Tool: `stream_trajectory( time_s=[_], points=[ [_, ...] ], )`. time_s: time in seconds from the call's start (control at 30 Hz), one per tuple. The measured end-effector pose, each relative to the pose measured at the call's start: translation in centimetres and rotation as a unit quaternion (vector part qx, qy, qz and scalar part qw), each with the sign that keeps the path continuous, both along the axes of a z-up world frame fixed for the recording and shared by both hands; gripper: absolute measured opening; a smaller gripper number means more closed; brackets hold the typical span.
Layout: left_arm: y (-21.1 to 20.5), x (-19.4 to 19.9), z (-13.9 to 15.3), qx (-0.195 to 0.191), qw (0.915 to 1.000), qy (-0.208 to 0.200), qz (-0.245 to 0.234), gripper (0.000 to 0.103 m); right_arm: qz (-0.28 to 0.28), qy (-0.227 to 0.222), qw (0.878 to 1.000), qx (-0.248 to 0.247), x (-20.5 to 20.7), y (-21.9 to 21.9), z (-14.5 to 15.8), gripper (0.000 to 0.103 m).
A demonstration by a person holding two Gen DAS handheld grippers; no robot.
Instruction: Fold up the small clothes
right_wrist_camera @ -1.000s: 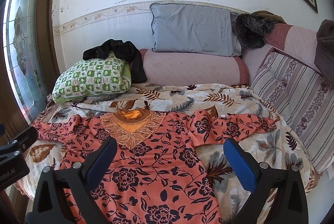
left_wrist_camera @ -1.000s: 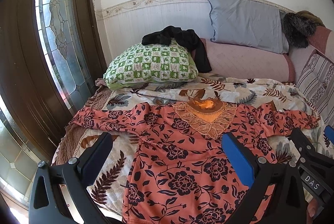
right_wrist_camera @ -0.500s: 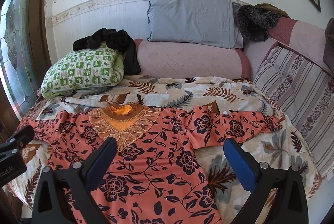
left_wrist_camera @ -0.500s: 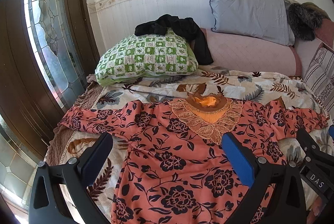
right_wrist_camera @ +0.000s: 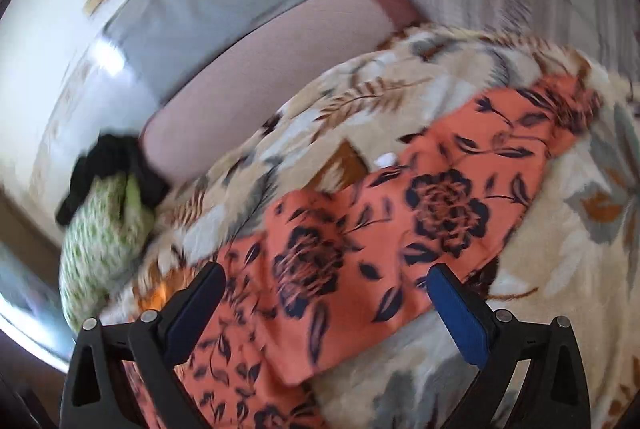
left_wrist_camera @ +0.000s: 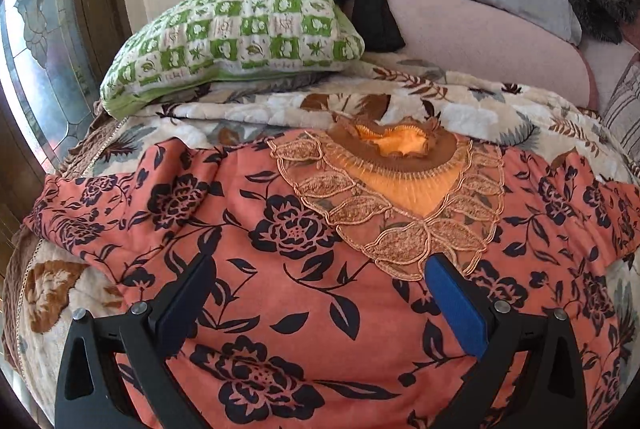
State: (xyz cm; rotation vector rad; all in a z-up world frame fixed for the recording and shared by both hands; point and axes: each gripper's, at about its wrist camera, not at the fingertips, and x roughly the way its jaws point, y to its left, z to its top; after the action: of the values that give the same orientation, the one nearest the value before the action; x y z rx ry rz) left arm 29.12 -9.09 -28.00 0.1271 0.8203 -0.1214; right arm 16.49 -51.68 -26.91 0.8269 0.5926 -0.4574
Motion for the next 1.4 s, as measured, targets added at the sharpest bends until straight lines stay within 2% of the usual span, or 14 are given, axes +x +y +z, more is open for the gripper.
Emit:
stream_trajectory(
  time_s=[0.13, 0.3, 0.37, 0.43, 0.47, 0.5, 0.67, 0.8, 0.93, 1.03, 1.17, 1.23, 1.27, 1.4],
  points=[
    [0.8, 1.1, -0.7, -0.006, 1.0, -0.004, -0.006, 0.103, -0.135, -0.062, 0.979, 0.138, -3.7, -8.8, -3.8, 0.092],
    [1.5, 2.5, -1.1, -0.017, 0.9998, -0.002, 0.002, 0.103, -0.176, -0.058, 0.968, 0.167, -3.6, -15.2, -4.3, 0.077],
    [1.3, 2.7, -1.5, -0.014, 0.9999, 0.003, 0.002, 0.103, -0.18, -0.058, 0.968, 0.163, -3.5, -16.2, -4.8, 0.076],
    [1.0, 2.7, -1.7, -0.002, 1.0, 0.0, 0.0, 0.103, -0.176, -0.056, 0.973, 0.136, -2.8, -17.1, -4.6, 0.062],
    [0.8, 2.7, -1.6, 0.003, 1.0, -0.002, -0.001, 0.103, -0.177, -0.047, 0.975, 0.127, -2.3, -17.4, -4.7, 0.028],
    [0.8, 2.6, -1.6, 0.007, 1.0, -0.006, -0.001, 0.103, -0.174, -0.034, 0.976, 0.124, -1.9, -17.9, -5.2, 0.014],
    [1.6, 2.4, -0.2, 0.008, 0.9994, -0.031, 0.015, 0.103, -0.154, -0.036, 0.985, 0.067, -0.4, -16.1, -2.5, 0.009],
    [4.2, 2.4, 1.2, -0.003, 0.998, -0.04, 0.049, 0.103, -0.058, -0.103, 0.993, -0.003, 2.4, -9.9, 5.1, 0.009],
    [8.7, 2.4, 2.3, -0.018, 0.994, -0.043, 0.099, 0.103, 0.082, -0.15, 0.985, -0.026, 6.0, 0.3, 10.3, 0.009],
    [12.3, 2.3, 2.3, -0.004, 0.9892, -0.049, 0.138, 0.103, 0.189, -0.143, 0.971, -0.03, 9.4, 9.6, 10.8, 0.009],
    [16.5, 2.0, 2.1, 0.002, 0.9832, -0.048, 0.176, 0.103, 0.313, -0.105, 0.944, -0.003, 13.4, 21.3, 6.7, 0.015],
    [18.2, 1.8, 2.2, -0.004, 0.9809, -0.049, 0.188, 0.103, 0.378, -0.065, 0.923, 0.032, 14.6, 26.7, 3.4, 0.043],
    [18.8, 1.6, 2.3, -0.007, 0.9798, -0.051, 0.193, 0.103, 0.409, -0.047, 0.91, 0.056, 15.2, 28.9, 1.9, 0.081],
    [20.0, 1.7, 2.2, -0.022, 0.9773, -0.044, 0.206, 0.103, 0.452, -0.041, 0.886, 0.092, 14.0, 32.9, -1.1, 0.089]
  ],
)
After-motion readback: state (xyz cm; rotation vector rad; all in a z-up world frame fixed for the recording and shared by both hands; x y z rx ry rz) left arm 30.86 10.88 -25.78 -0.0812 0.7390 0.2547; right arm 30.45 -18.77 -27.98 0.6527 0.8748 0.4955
